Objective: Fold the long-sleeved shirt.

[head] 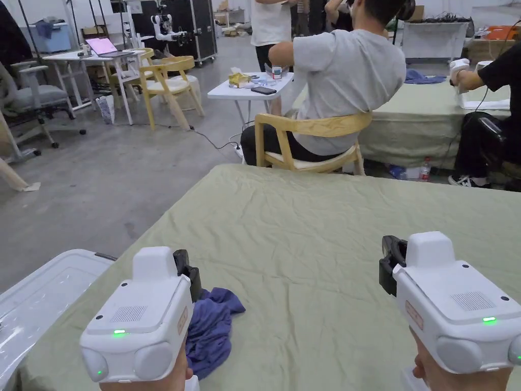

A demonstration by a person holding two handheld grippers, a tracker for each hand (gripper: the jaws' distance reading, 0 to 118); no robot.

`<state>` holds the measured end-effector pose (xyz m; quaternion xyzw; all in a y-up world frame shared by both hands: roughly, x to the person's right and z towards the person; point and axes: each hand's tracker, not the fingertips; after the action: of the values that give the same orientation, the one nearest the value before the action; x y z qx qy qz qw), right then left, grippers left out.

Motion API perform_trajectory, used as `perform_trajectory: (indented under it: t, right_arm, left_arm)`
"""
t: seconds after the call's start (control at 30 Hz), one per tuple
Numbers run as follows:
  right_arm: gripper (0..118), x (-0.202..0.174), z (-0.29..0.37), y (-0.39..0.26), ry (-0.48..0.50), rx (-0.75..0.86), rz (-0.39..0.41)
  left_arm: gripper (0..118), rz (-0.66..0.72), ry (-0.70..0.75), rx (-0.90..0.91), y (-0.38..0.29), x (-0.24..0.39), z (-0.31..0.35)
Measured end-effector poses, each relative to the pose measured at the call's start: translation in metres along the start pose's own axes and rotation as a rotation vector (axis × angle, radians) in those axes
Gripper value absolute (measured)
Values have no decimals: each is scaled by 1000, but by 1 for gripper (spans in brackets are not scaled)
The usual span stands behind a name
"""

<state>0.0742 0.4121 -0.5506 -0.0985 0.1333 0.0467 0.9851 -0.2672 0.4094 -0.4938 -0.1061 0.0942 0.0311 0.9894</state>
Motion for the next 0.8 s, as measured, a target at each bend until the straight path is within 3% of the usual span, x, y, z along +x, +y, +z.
perform_trajectory:
  t: [0.27,0.47,0.63,0.8]
  right_arm:
    - [2,-61,-19,-1,141,-8,26]
    - [2,-74,-26,-6,174,-20,30]
    - [2,-71,-33,-12,184,-44,28]
    - [2,-70,-47,-23,185,-83,46]
  left_arm:
    - [0,25,125,-25,-17,-57,22]
    - [0,36,146,-54,-22,-73,20]
    - [0,-37,72,-132,-12,-71,-5]
    - [0,-89,-77,-335,3,-77,-58]
